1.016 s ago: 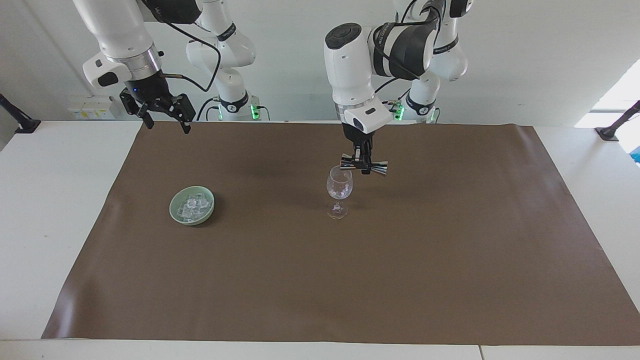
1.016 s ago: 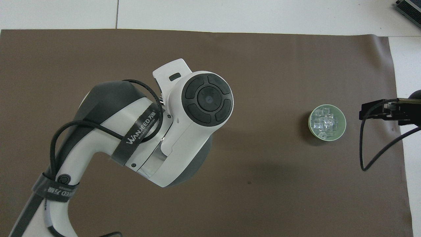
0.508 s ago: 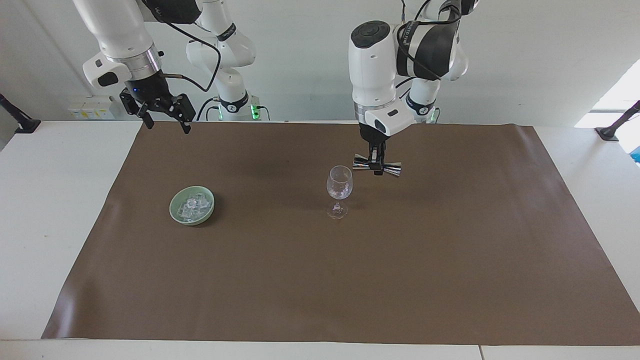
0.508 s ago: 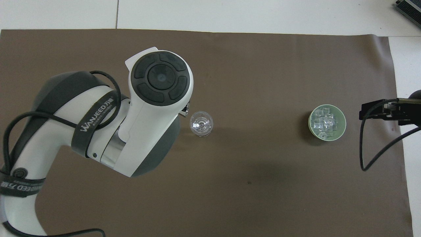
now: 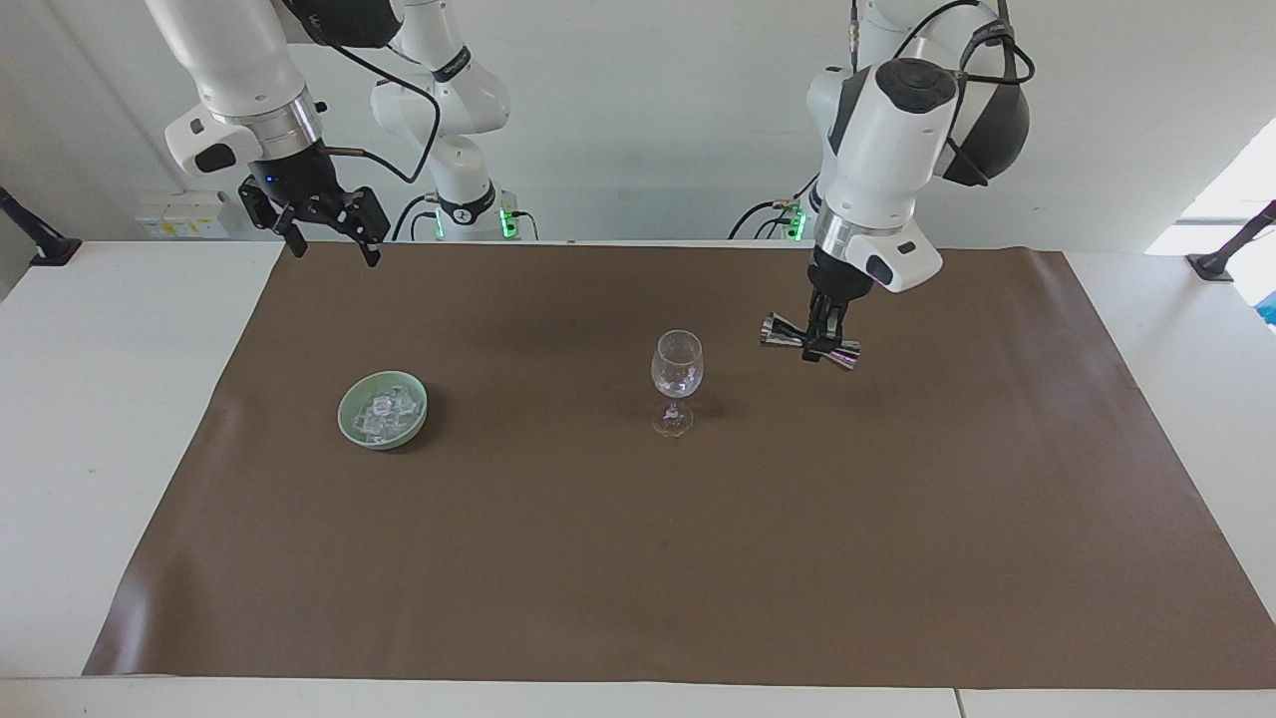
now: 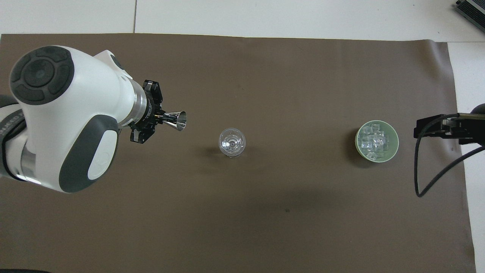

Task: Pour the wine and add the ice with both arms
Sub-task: 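Carry the metal cup back with the left gripper while the right gripper reaches, then grasp the green ice cup with the right gripper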

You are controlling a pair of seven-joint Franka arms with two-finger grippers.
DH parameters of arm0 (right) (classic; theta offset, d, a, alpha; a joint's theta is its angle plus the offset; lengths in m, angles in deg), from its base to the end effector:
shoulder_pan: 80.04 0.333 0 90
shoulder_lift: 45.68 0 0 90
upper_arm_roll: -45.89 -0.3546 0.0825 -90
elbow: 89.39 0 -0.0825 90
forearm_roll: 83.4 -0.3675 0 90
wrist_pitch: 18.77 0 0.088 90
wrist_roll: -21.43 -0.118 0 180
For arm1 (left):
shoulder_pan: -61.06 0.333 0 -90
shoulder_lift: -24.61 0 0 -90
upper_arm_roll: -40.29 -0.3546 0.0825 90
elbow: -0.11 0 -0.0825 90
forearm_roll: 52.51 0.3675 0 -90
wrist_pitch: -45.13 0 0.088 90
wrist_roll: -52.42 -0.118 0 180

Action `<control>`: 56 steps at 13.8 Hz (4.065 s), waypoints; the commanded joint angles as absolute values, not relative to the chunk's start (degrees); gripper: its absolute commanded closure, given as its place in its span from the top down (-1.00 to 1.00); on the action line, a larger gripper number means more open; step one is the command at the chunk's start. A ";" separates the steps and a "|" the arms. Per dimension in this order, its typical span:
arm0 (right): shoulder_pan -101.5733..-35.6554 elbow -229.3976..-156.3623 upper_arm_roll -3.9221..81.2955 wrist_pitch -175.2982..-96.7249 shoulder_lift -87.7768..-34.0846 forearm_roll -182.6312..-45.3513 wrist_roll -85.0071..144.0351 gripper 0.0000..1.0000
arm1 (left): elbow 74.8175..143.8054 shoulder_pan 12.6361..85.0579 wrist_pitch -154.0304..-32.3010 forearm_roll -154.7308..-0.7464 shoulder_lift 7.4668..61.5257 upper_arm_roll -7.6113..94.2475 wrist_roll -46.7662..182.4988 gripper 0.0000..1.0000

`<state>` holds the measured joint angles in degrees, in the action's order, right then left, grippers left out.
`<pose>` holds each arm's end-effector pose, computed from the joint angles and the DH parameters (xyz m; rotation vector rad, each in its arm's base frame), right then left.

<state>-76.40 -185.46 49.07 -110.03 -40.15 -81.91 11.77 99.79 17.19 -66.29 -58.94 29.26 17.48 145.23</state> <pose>0.5058 -0.0006 0.6560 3.1121 -0.2494 0.0222 0.5427 -0.2269 0.5663 2.3962 1.7901 0.0115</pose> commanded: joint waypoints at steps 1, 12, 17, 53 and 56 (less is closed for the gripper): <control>-76.52 -185.81 49.14 -109.64 -39.70 -82.43 13.25 1.00 | 108.20 20.62 -72.19 -64.10 24.44 18.23 139.47 -1.00; -76.52 -185.81 49.14 -109.64 -39.70 -82.43 13.25 1.00 | 120.61 37.93 -74.33 -99.50 22.85 18.14 120.12 -1.00; -76.52 -185.81 49.14 -108.95 -39.70 -82.43 13.43 1.00 | 120.88 46.72 -63.44 -112.70 27.23 18.05 106.58 -1.00; -81.45 -217.45 48.88 -156.93 -50.34 -82.61 54.03 0.28 | 113.75 62.82 -41.97 -140.23 54.49 18.14 94.53 -1.00; -81.45 -217.45 48.88 -156.75 -50.34 -82.61 54.04 0.22 | 115.16 62.73 -42.23 -140.23 54.41 18.06 92.24 -1.00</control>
